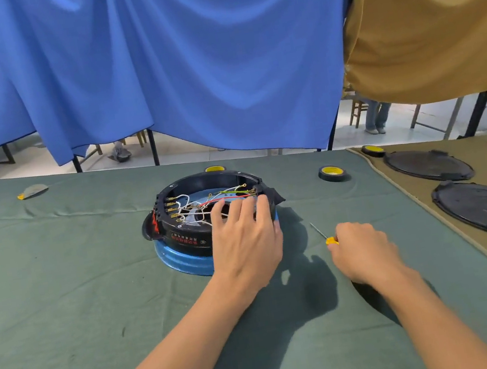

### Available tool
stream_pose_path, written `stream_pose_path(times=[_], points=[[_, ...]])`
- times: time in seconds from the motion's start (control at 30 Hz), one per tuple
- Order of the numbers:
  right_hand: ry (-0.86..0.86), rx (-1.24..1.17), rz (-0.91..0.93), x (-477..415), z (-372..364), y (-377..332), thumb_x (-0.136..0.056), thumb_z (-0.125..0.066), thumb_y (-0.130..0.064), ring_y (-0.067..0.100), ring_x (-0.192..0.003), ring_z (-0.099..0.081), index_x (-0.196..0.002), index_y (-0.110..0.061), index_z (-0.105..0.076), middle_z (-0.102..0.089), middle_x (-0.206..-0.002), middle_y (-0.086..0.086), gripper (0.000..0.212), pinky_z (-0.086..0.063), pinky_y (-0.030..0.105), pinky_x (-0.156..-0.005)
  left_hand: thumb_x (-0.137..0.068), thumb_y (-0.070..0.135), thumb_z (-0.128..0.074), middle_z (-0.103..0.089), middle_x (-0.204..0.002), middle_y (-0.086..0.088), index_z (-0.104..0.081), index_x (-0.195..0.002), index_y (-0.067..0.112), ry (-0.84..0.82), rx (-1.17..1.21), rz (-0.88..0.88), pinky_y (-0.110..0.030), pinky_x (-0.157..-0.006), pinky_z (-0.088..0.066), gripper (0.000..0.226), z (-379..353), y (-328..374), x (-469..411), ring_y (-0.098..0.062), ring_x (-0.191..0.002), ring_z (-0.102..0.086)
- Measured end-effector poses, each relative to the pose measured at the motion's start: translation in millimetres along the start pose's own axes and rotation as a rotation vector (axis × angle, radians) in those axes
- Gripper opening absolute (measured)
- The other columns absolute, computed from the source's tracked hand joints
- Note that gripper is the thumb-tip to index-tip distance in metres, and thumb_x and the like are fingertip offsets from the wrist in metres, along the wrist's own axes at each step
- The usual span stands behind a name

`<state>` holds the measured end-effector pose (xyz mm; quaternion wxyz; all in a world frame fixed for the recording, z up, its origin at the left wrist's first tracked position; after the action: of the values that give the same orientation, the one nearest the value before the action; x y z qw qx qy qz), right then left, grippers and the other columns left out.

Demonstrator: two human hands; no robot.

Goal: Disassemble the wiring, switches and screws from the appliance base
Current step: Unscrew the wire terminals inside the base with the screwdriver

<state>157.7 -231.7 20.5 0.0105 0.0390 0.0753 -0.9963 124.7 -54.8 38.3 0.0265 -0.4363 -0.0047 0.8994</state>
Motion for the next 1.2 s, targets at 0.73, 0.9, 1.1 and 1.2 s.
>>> stream_pose_path(times=[0.73,0.9,1.1,1.2], points=[[0.28,-0.802,-0.147,-24.0,-22.3,9.1,-0.103,-0.037,-0.02,0.03,-0.1,-0.054,-0.099,-0.02,-0.055,-0.065,-0.102,0.002,0.018,-0.043,0.042,-0.085,-0.092,0.03,-0.054,-0.067,-0.065,0.007,-0.075,-0.078,0.017,0.294,0.246,-0.249,-0.033,-0.064,-0.046,0.028,-4.6,-46.3,6.4,-0.019,-0.062,-0.062],[0.37,-0.991,-0.173,-29.1,-12.0,-5.9,-0.103,-0.038,-0.022,0.023,-0.08,-0.054,-0.1,-0.017,-0.055,-0.062,-0.087,0.0,0.018,-0.038,0.034,-0.072,-0.093,0.034,-0.05,-0.061,-0.054,0.005,-0.067,-0.057,0.017,0.196,0.147,-0.018,-0.034,-0.06,-0.043,0.043,0.4,-35.3,-12.3,-0.022,-0.057,-0.058],[0.314,-0.982,-0.05,-74.9,13.6,-51.1,-0.095,-0.054,-0.027,0.02,-0.063,-0.047,-0.082,-0.012,-0.054,-0.051,-0.067,-0.001,0.019,-0.034,0.032,-0.056,-0.091,0.046,-0.034,-0.067,-0.082,-0.002,-0.069,-0.081,0.016,-0.147,0.001,0.16,-0.038,-0.071,-0.04,0.046,-14.3,-13.0,-30.6,-0.027,-0.079,-0.06],[0.252,-0.885,0.067,-98.3,20.1,-79.9,-0.096,-0.051,-0.02,0.022,-0.066,-0.044,-0.076,-0.014,-0.05,-0.049,-0.068,0.001,0.021,-0.031,0.032,-0.057,-0.092,0.04,-0.032,-0.068,-0.107,-0.001,-0.067,-0.108,0.022,-0.213,-0.02,0.044,-0.039,-0.077,-0.037,0.043,-25.5,-21.9,-28.9,-0.026,-0.094,-0.059]])
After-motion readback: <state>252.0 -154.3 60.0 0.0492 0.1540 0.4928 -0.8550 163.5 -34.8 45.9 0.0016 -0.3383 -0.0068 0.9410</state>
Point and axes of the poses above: each hand's wrist, its own x-axis away from the middle knuckle, its own z-axis out of the back of the hand, y = z × x, the point moved 4 cm from there along -x, towards the middle knuckle
